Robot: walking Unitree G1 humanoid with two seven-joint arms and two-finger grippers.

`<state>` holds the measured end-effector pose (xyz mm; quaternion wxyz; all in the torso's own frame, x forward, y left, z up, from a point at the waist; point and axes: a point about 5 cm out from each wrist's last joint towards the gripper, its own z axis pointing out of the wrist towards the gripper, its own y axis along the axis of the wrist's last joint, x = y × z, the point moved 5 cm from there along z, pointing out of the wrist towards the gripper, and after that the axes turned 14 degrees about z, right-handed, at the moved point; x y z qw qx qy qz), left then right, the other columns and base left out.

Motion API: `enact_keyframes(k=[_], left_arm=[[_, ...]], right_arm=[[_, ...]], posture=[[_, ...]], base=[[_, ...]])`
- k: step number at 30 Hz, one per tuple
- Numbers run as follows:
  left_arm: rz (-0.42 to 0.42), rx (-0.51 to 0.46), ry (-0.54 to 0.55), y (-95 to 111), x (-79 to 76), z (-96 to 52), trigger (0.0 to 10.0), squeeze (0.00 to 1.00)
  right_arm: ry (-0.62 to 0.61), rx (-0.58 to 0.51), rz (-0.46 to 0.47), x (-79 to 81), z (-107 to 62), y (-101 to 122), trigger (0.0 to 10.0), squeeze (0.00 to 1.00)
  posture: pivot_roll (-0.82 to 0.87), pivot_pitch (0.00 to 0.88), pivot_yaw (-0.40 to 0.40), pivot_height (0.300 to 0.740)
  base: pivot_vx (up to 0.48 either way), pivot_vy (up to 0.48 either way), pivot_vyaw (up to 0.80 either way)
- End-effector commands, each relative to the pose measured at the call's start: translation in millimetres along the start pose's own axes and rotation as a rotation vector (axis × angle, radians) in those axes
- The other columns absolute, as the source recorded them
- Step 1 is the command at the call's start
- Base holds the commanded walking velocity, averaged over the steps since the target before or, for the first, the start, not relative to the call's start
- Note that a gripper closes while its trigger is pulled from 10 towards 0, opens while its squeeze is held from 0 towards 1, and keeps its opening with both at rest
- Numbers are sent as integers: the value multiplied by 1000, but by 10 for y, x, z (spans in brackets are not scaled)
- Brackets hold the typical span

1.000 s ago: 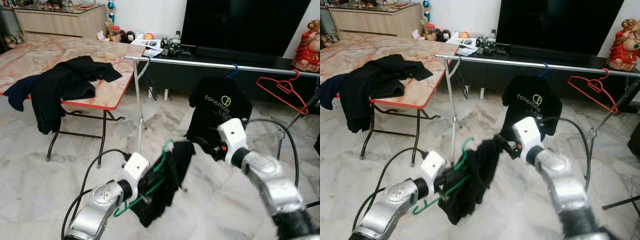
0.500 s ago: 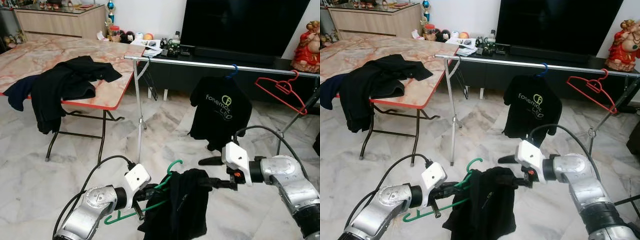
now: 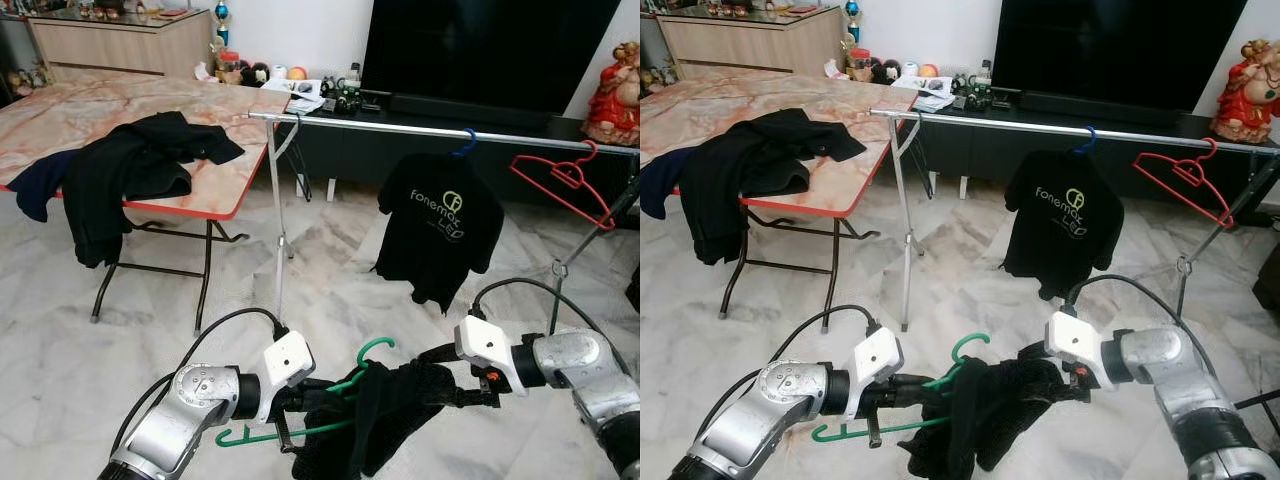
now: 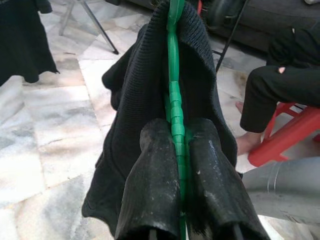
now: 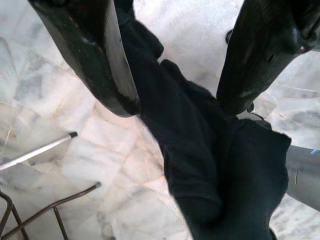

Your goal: Hang hanger

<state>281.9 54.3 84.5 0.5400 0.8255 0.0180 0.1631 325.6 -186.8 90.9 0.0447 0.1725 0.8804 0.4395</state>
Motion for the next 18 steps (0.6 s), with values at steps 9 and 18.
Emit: enact_keyframes(k=[9,18], left_arm=[[53,-45,-35,192,-29,74,10000,0],[96,-75,-110,358,-84,120,10000,0]], right_arm=[[49,-17,-32,29,28,61,10000,0],[164,-11,-21,149,229,39,10000,0]], posture=[[119,0,-91,740],[142,0,-99,740]], base=[[0,0,0],[0,0,0]])
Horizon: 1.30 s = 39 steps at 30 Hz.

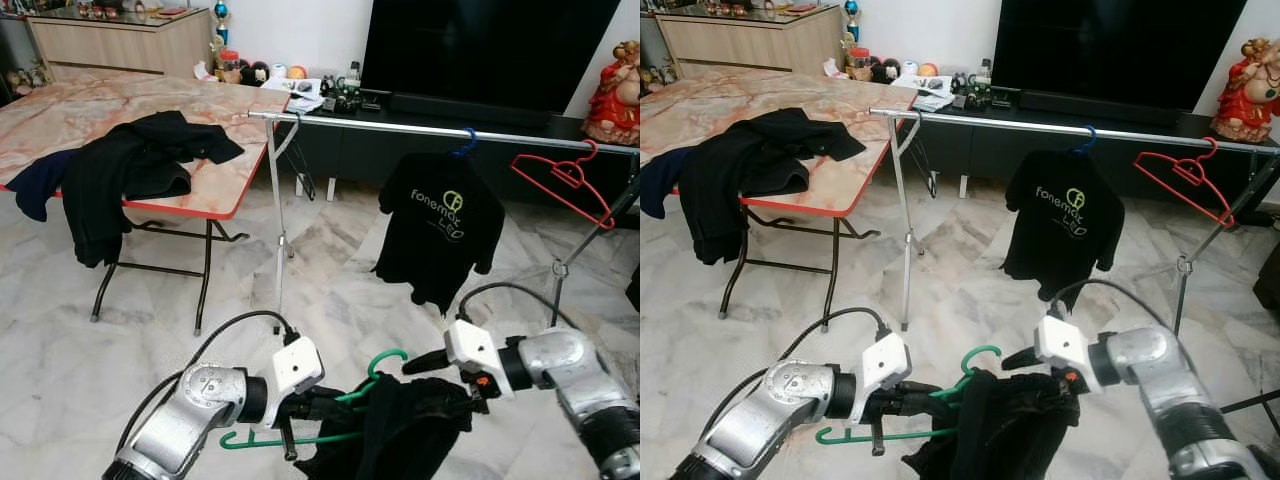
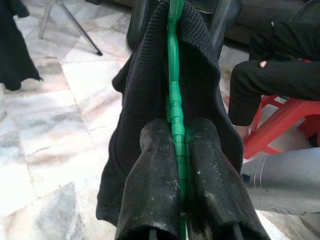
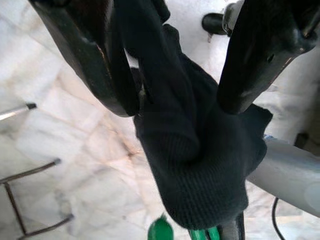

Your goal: Hang hanger

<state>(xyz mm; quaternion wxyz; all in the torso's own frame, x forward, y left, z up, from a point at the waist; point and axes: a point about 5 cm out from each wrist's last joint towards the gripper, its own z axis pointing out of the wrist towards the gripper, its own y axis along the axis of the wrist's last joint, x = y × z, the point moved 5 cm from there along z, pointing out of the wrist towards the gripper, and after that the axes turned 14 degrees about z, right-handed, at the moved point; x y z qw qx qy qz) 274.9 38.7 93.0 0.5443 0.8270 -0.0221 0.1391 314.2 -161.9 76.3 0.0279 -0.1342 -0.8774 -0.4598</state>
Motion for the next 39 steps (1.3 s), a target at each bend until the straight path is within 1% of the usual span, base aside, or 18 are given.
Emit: enact_keyframes(k=[1,9,10,12,13,17,26,39], left_arm=[[62,-58,-28,219,4,42,10000,0],[84,-71,-46,299,-6,93,10000,0],[86,-72,-48,305,-5,96,10000,0],[86,-71,-48,307,-4,94,10000,0],[86,-72,-48,312,-3,95,10000,0],[89,-72,-46,323,7,97,10000,0],[97,-70,-32,334,50,103,10000,0],[118,-63,-15,341,101,102,10000,0]], right_arm=[[-3,7,-18,-29,-17,51,10000,0],[44,-8,-7,6,65,71,10000,0],[49,-9,0,6,72,68,8941,0],[50,-8,1,4,73,68,8941,0],[48,-9,10,-1,75,64,0,0],[61,-9,19,8,71,57,0,0],[51,29,15,-6,66,6,0,0],[113,25,13,71,162,3,0,0]], posture=[[143,0,-100,740],[151,0,-104,740],[153,0,-104,740],[153,0,-103,740],[152,0,-102,740],[154,0,-104,740],[155,0,-107,740],[158,0,-101,740]], base=[[0,0,0],[0,0,0],[0,0,0],[0,0,0],[0,0,0],[0,0,0],[0,0,0],[0,0,0]])
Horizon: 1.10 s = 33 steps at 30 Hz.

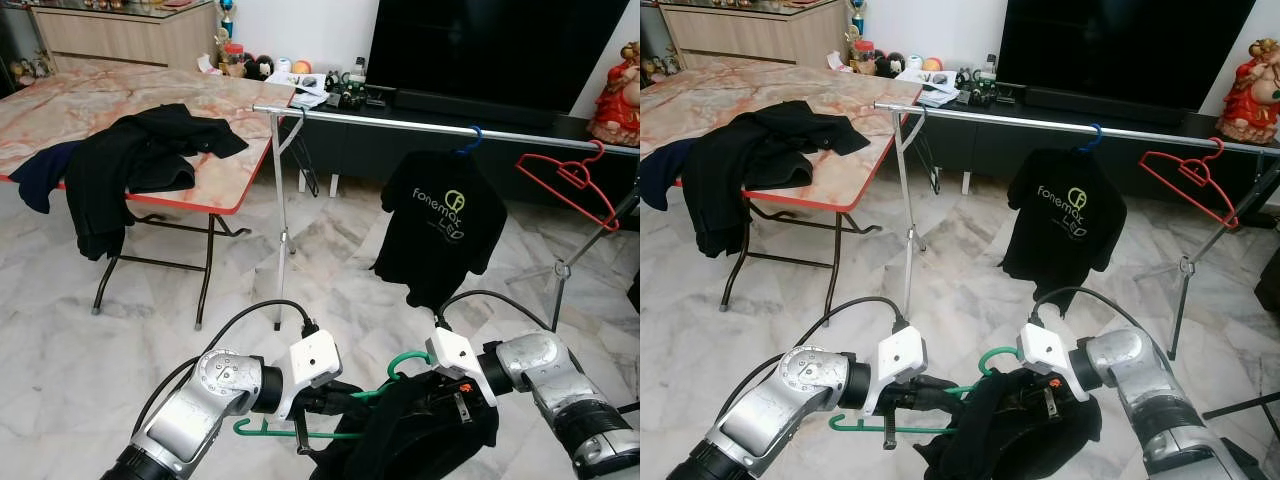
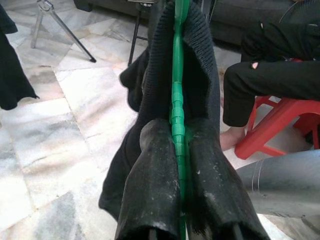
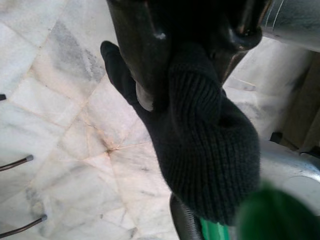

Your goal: Hang hanger

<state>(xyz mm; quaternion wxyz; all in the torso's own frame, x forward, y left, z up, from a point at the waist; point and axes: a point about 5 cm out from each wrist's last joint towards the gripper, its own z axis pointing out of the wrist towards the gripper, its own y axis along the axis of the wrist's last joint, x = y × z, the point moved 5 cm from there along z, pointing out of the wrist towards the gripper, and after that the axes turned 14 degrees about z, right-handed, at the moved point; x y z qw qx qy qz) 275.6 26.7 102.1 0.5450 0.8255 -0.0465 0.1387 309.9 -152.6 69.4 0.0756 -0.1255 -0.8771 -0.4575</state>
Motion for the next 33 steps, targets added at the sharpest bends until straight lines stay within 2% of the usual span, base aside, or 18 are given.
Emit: enact_keyframes(k=[1,31,32,33], left_arm=[[80,-51,14,210,102,19,10000,0],[105,-27,24,160,143,16,10000,0],[101,-30,7,159,122,6,10000,86],[108,-32,-3,159,110,-2,10000,969]], right_arm=[[26,8,-16,22,61,18,0,0],[74,44,-39,86,181,-14,0,0],[68,52,-40,80,184,-22,0,0],[53,76,-46,63,180,-47,0,0]], posture=[[158,0,-100,740],[165,0,-99,740],[165,0,-99,740],[167,0,-100,740]], base=[[0,0,0],[0,0,0],[0,0,0],[0,0,0]])
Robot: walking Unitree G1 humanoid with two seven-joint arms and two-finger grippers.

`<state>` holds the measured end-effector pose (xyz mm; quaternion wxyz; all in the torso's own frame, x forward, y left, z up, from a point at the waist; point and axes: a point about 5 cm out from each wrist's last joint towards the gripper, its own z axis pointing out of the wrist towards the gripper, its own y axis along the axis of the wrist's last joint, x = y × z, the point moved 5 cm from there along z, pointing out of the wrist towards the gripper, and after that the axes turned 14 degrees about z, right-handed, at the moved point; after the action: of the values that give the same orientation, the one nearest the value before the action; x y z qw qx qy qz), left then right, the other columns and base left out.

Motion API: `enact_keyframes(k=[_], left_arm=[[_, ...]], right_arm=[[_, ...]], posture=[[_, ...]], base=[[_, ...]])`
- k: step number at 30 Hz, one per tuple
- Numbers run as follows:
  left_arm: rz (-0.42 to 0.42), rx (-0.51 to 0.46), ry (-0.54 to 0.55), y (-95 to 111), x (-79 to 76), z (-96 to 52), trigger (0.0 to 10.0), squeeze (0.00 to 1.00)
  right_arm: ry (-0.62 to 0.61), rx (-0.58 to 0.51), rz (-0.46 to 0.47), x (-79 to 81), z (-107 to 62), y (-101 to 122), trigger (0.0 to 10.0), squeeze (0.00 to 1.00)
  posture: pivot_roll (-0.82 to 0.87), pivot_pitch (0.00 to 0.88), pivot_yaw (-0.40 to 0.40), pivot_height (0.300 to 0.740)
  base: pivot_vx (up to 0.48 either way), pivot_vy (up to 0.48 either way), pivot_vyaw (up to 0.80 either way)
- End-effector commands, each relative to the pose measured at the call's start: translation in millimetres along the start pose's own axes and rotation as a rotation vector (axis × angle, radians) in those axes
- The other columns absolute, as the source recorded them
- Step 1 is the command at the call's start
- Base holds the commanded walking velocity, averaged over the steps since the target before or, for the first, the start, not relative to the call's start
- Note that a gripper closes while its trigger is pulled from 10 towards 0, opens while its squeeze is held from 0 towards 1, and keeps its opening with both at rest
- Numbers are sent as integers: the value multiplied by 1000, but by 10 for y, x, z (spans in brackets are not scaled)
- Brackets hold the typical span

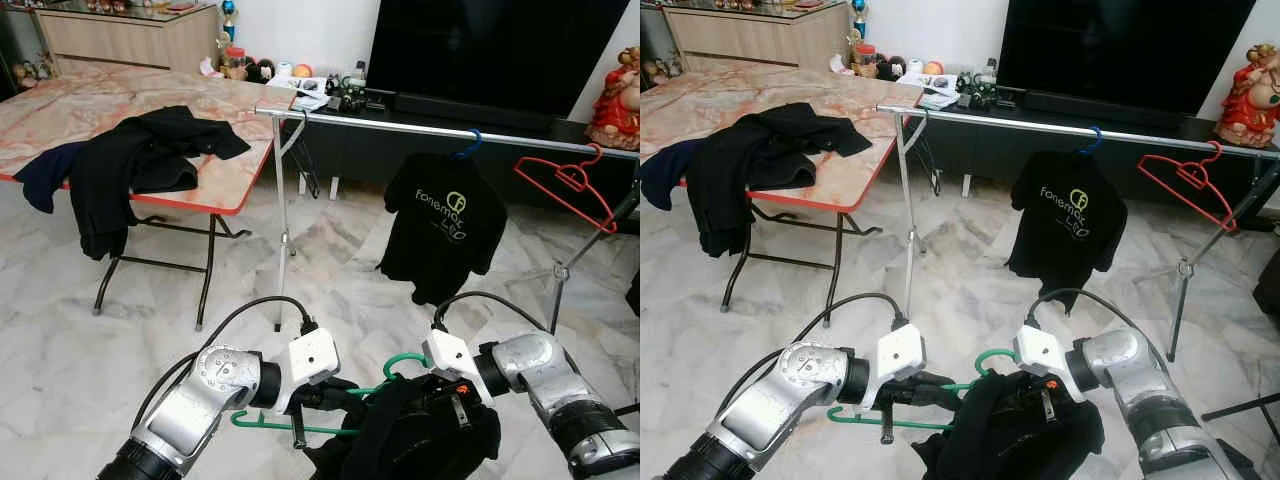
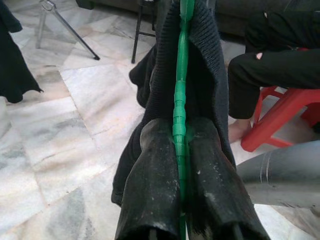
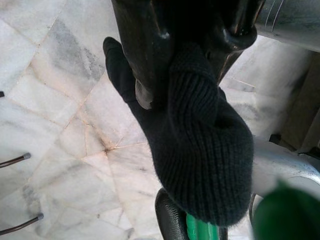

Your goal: Hang hanger

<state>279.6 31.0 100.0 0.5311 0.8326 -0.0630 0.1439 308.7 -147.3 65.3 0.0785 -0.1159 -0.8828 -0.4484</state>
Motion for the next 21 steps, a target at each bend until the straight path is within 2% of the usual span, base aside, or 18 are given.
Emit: enact_keyframes(k=[1,3,10,14,17,20,21], left_arm=[[72,-57,12,202,82,16,10000,969],[77,-55,7,200,77,-3,10000,1000],[76,-19,-27,113,14,-79,10000,1000],[75,18,-19,36,19,-160,10000,1000],[57,44,58,-39,112,-283,10000,1000],[31,63,150,-120,215,-398,10000,1000],[-3,73,233,-190,297,-502,10000,1000]], right_arm=[[42,53,-32,52,115,-37,0,0],[22,106,-45,37,102,-115,0,0],[-25,142,-36,-11,33,-184,0,0],[-92,187,-39,-79,-42,-250,0,0],[-205,180,-42,-206,-152,-226,0,0],[-262,150,-40,-276,-241,-161,0,0],[-304,123,-44,-326,-312,-100,0,0]], posture=[[167,0,-100,740],[168,0,-101,740],[168,0,-101,740],[171,0,-101,740],[174,0,-101,740],[173,0,-100,740],[172,0,-101,740]], base=[[0,0,0],[0,0,0],[0,0,0],[0,0,0],[0,0,0],[0,0,0],[0,0,0]])
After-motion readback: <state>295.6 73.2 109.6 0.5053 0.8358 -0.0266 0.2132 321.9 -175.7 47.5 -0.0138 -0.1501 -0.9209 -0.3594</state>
